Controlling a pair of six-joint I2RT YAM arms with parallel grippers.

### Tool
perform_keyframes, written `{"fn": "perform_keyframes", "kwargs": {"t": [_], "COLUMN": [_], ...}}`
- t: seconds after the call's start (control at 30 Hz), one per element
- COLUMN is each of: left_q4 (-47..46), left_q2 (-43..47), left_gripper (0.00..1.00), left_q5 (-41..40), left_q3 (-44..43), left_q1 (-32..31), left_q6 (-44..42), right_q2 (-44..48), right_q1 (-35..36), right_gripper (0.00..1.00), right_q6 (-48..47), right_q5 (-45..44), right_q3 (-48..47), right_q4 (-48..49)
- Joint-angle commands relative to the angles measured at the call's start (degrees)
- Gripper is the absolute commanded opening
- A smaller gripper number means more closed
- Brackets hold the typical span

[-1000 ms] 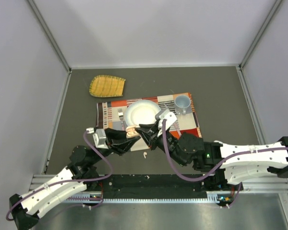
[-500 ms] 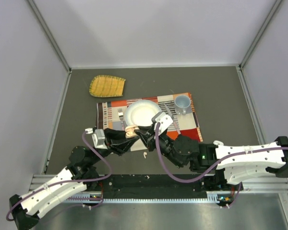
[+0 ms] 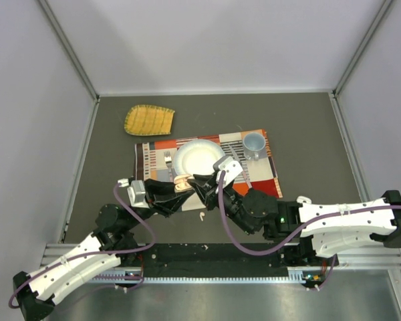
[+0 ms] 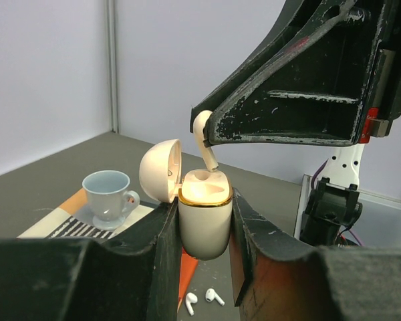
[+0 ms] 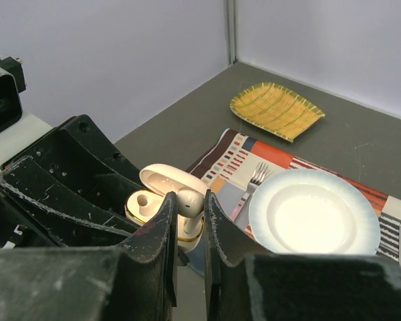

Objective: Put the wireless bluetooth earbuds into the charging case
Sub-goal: Insert the right earbud into the right side groove of the charging case.

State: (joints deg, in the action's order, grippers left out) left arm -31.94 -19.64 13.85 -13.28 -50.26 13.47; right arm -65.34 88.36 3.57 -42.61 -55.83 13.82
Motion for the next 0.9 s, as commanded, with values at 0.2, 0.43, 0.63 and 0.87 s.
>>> {"fn": "perform_keyframes", "kwargs": {"t": [0.2, 0.43, 0.63, 0.87], "left_q4": [-5.0, -4.9, -4.3, -4.3], "left_q2": [0.0, 0.8, 1.4, 1.4], "left_gripper": [0.00, 0.00, 0.00, 0.00], "left_q5": [0.0, -0.5, -1.3, -2.0], "left_q3": [-0.8, -0.7, -0.6, -0.3], "left_q1": [-0.2, -0.2, -0.1, -0.2], "left_q6": [0.9, 0.9, 0.7, 0.5], "right_q2": [-1.1, -1.7, -1.7, -1.3], "right_q1": [0.7, 0.8, 0.8, 0.8], "right_gripper": [0.00, 0.00, 0.00, 0.00], "right_q6": [0.0, -0.2, -1.9, -5.2], "right_q5": [-0.1, -0.4, -1.8, 1.5], "right_q3": [1.4, 1.2, 1.9, 2.8], "right_q4": [3.0, 2.8, 1.7, 0.1]}}
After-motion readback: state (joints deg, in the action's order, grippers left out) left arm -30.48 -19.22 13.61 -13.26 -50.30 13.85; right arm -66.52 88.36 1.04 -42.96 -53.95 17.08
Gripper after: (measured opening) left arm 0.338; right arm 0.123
